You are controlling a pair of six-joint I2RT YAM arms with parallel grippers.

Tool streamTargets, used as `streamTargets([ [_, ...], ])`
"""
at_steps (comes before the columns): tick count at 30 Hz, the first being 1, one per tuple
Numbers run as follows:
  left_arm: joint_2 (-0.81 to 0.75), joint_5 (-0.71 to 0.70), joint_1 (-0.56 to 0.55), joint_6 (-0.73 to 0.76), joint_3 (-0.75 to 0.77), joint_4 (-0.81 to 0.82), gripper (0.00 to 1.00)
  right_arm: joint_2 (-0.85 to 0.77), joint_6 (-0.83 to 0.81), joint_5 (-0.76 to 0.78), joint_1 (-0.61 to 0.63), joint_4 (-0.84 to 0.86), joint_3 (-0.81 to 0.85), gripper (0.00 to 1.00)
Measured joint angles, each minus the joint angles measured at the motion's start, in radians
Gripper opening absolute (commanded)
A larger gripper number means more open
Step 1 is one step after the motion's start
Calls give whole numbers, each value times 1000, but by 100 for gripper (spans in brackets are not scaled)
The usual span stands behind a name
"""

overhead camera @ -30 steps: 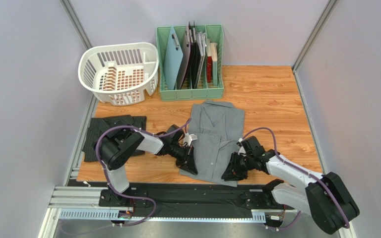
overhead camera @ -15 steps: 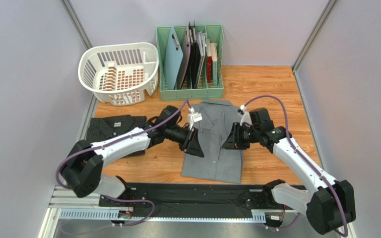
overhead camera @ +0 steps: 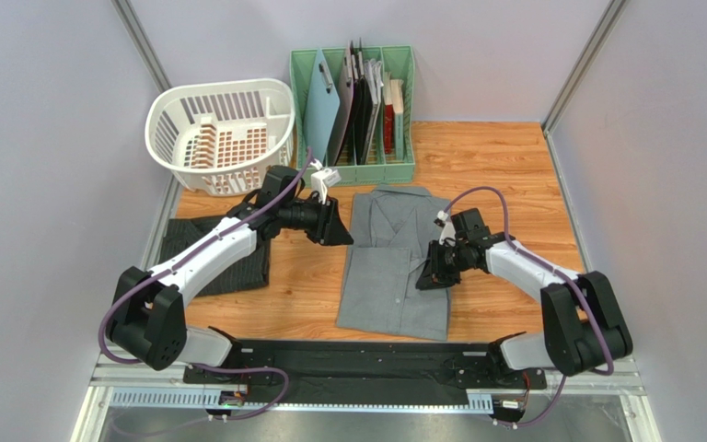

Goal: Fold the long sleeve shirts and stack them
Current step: Fold the shirt

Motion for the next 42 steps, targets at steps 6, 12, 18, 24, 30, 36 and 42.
streamTargets([
  [6,-10,-6,0,-3,-31,1,41,127,30,12,0,115,17,19],
  [12,-12,-10,1,-3,-43,-2,41,229,94,-34,-2,195,52,23],
  [18,-14,-10,2,-1,-43,-8,42,245,192,-52,-2,309,61,28],
  [24,-14,-6,10,3,-43,-16,42,272,286,-50,-2,435,72,30],
  [30,-14,2,15,23,-43,-19,42,313,347,-50,-6,520,100,33],
  [36,-2,42,11,32,-51,-23,44,322,367,-40,-88,529,107,39],
  [42,136,105,-68,6,-60,12,43,322,301,-34,-159,475,111,33],
])
